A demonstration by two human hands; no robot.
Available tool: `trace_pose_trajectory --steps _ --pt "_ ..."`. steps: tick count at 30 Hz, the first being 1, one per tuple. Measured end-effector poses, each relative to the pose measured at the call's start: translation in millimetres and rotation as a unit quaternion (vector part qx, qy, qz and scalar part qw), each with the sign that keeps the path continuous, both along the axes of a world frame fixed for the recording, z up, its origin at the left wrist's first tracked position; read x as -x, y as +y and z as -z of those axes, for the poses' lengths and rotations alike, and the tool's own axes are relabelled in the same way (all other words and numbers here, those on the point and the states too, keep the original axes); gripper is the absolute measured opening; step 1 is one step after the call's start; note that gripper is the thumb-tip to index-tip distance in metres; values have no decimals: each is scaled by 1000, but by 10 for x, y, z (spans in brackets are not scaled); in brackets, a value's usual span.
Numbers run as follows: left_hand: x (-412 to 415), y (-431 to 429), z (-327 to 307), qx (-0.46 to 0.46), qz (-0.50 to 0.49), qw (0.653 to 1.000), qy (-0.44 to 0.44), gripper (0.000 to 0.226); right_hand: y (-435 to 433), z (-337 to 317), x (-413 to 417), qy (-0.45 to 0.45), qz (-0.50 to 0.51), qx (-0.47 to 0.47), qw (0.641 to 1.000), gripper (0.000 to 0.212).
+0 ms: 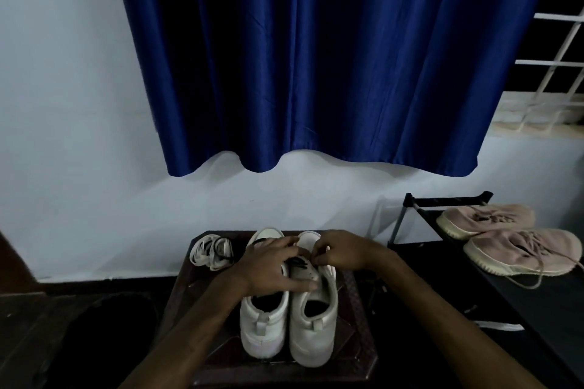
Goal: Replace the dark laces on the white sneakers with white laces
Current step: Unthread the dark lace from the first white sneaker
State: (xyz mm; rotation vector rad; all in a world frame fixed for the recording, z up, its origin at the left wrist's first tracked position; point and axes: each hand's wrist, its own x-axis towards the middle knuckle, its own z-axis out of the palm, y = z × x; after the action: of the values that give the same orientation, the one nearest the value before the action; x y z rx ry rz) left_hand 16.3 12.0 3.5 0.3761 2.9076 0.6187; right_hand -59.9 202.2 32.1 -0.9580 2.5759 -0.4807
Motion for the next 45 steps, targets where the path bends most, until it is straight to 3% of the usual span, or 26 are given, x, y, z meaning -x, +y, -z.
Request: trace_pose_trajectory --steps 2,4,6,9,11,14,16,19,21,24,27,30,34,37,39,41,45 --pt "5 22 3 4 -5 1000 0 74 -36 39 -7 -35 11 18 999 19" --pt "-13 38 15 -1 -10 1000 20 79 -52 76 -42 -108 33 112 987 13" --pt "-46 44 27 -13 -8 999 45 83 -29 79 -108 -191 81 219 953 10" --pt "-60 63 50 -27 -11 997 76 69 154 196 -148 -322 163 350 865 25" --pt "-62 66 83 -27 -19 996 87 65 255 325 -125 -313 168 382 853 26" --pt "-66 79 94 -28 -24 996 83 66 243 378 -89 -127 154 320 926 20" --pt "-74 83 69 -19 -27 997 74 71 162 245 -47 -64 104 271 955 10" --pt "-94 88 48 -15 -33 996 75 74 40 33 0 20 -34 62 997 24" --pt "-94 95 54 -19 -33 996 81 72 -20 -22 26 50 -60 -28 997 26" --pt "-78 88 89 -20 -37 996 78 76 -98 16 71 57 -42 -44 997 20" --pt "-85 71 103 -21 -46 996 80 78 75 -15 118 23 -14 50 998 5" --pt "-98 74 95 -34 -47 995 78 73 570 -120 109 -13 87 175 981 28" --pt "-103 98 90 -40 -49 995 83 68 773 12 69 12 75 76 994 21" --pt "-93 102 85 -38 -51 995 81 70 431 -101 37 61 76 117 988 2" --pt "-86 95 102 -33 -51 995 74 76 186 -171 13 68 12 86 994 13" --pt "-77 89 116 -27 -50 996 74 82 -10 -148 -48 50 -55 -6 997 20" --pt "-66 85 116 -14 -50 996 74 89 -134 -84 -58 57 -1 -91 994 25"
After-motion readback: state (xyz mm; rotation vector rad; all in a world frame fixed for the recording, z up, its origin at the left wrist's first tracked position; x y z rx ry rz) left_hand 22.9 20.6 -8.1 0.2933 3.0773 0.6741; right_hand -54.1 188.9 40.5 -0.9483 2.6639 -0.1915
